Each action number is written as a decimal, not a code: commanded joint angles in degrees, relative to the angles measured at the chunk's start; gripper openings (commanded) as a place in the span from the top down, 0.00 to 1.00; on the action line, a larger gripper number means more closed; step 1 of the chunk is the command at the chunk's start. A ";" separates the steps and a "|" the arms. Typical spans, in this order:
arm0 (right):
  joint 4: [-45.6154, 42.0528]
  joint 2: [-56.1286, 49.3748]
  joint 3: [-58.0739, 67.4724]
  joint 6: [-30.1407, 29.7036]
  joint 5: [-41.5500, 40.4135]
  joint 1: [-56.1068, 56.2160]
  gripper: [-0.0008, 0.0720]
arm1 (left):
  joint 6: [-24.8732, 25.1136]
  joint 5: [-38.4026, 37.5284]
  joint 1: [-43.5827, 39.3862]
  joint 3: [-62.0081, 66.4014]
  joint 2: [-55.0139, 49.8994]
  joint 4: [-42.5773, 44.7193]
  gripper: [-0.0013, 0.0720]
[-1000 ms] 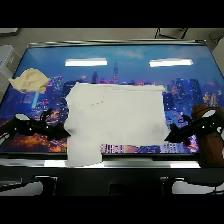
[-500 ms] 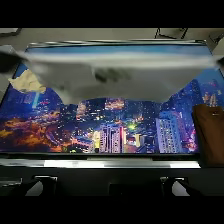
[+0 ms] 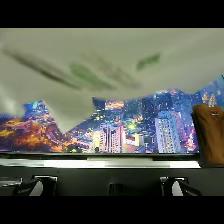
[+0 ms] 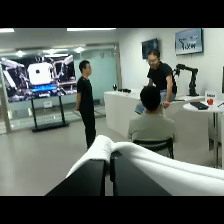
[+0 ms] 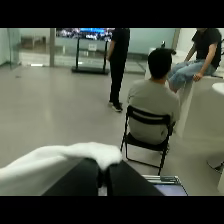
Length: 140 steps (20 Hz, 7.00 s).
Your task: Fold the clothes and pants, and hang the long-sleeved shirts on hangers.
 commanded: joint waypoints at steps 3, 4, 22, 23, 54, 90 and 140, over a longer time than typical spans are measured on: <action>-0.79 1.01 0.66 2.91 -3.19 0.07 0.93 | -2.32 1.70 0.00 2.23 0.81 3.54 0.95; -0.76 0.02 0.63 2.93 -0.79 0.07 0.93 | -4.70 -0.52 0.00 2.21 -0.20 5.55 0.95; -9.29 -49.81 -39.45 12.98 -14.64 17.92 0.93 | -5.42 11.39 -12.83 -39.85 -50.40 5.33 0.94; -7.98 -51.49 -37.51 14.91 -18.75 17.79 0.93 | -5.03 13.66 -12.76 -37.46 -52.09 5.27 0.94; -15.58 -54.62 -35.19 10.71 16.68 14.91 0.93 | -9.44 -25.42 -11.78 -37.38 -55.36 13.05 0.94; -7.72 -36.98 -55.47 8.66 27.82 1.09 0.22 | 2.14 -12.46 -9.20 -88.70 -25.05 3.78 0.47; 2.64 -62.40 -26.86 14.69 5.09 12.11 0.93 | -7.34 -7.67 -12.66 -30.05 -59.10 3.85 0.94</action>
